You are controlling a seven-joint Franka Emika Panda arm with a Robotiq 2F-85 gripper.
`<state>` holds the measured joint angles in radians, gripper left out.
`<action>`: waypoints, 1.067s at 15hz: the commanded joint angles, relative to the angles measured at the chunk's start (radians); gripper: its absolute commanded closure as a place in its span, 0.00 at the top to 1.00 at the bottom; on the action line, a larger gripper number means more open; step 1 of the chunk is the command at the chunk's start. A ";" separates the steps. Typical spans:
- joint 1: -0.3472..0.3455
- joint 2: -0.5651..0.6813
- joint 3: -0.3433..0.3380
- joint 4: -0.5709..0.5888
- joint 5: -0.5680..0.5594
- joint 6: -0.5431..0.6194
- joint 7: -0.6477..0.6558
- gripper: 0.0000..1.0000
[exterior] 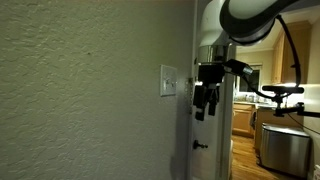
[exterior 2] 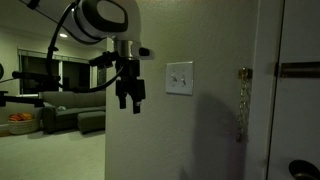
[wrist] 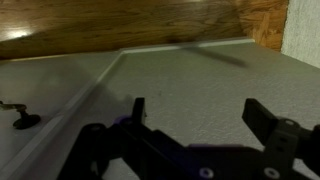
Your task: Flick the switch on the right
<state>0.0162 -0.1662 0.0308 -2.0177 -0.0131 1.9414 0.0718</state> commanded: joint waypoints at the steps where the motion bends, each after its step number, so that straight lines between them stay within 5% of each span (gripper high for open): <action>1: 0.001 0.001 -0.001 0.002 0.000 -0.003 0.000 1.00; 16: -0.045 0.073 -0.052 0.133 -0.031 0.064 0.013 1.00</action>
<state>-0.0165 -0.1298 -0.0145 -1.9389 -0.0278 1.9750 0.0719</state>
